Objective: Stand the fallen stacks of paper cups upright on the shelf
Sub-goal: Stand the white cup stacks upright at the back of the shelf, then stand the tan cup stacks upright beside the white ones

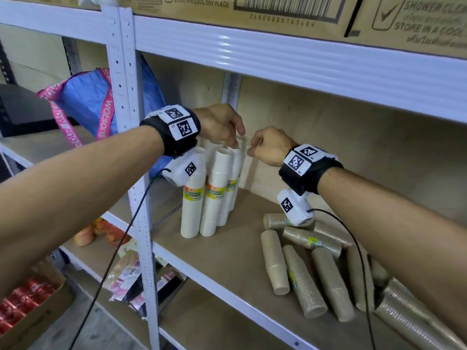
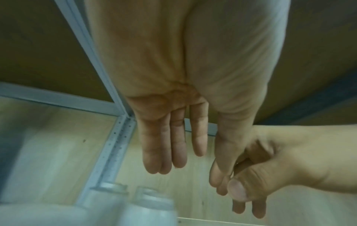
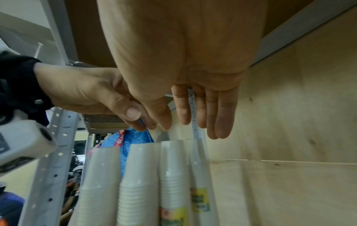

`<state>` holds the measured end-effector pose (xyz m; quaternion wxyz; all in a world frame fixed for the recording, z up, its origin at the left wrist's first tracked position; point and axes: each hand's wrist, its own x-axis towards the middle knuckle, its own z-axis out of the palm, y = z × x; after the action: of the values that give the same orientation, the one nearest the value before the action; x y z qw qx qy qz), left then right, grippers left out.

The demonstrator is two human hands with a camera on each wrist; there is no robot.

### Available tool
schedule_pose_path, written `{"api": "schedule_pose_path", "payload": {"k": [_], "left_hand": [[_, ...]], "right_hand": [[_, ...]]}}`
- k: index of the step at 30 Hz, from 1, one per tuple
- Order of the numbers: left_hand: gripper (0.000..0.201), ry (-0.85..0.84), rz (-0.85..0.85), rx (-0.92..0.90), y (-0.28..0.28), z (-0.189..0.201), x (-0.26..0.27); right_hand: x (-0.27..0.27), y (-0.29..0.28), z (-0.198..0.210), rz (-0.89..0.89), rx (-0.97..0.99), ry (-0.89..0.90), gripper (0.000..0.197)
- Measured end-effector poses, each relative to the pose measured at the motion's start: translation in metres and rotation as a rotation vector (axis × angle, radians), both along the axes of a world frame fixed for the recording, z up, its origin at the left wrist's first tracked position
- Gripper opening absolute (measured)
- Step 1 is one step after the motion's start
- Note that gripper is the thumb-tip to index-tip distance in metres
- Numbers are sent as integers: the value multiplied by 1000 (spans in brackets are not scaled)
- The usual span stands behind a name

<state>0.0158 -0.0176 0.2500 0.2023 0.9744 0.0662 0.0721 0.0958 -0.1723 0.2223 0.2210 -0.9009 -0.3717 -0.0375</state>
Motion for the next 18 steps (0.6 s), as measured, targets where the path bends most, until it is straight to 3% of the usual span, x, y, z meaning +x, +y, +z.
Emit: {"api": "schedule_pose_path", "payload": {"k": [7,18], "left_hand": [[39,50,-191,-58,-51,-39,38],[53,275,-398,1,-121,-154,67]], "right_hand": [[17,-70,-30,-216,-127,94,33],[9,-157,-119,-360,-267,324,35]]}}
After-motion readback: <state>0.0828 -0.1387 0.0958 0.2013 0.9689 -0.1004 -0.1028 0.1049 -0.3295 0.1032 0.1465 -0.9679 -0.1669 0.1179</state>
